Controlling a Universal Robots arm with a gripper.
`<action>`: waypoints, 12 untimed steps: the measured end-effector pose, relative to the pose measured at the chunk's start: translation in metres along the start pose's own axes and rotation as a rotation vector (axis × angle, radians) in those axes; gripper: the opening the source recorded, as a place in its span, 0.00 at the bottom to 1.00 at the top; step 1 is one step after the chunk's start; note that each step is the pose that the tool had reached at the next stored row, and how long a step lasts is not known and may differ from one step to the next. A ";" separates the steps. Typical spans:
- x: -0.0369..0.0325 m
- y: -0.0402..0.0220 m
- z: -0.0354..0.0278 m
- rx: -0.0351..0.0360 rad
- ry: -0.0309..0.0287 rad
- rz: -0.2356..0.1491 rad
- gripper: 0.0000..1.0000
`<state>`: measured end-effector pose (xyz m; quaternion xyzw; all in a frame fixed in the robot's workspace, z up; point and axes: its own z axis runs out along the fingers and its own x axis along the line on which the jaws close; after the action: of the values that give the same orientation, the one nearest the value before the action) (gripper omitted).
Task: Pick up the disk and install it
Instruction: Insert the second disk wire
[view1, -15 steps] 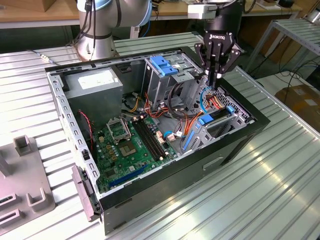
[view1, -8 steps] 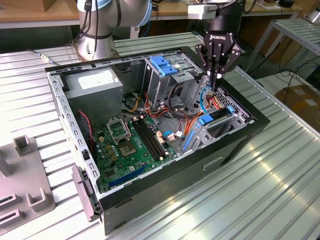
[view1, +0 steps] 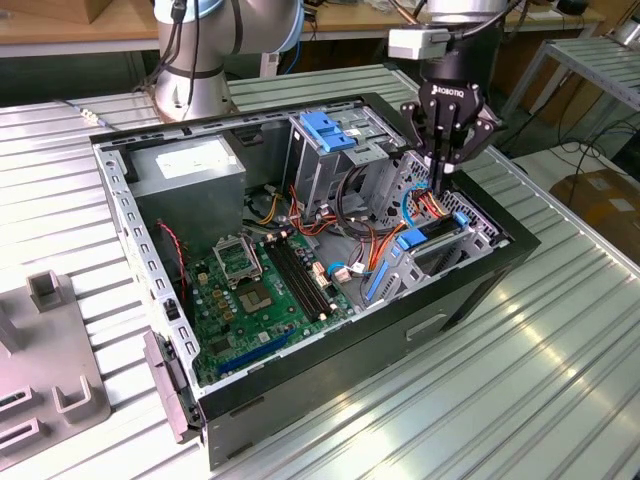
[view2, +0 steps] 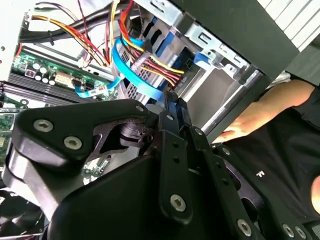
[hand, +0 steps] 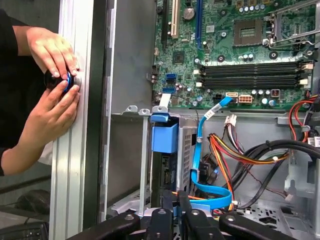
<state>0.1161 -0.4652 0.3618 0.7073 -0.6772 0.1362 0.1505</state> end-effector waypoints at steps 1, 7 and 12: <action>0.0015 0.0013 0.0011 0.0002 -0.0026 0.000 0.16; 0.0130 0.0088 0.0103 0.0019 -0.0316 0.000 0.16; 0.0271 0.0136 0.0197 0.0058 -0.1022 -0.001 0.16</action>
<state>0.1035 -0.4984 0.3549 0.7140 -0.6833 0.1018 0.1137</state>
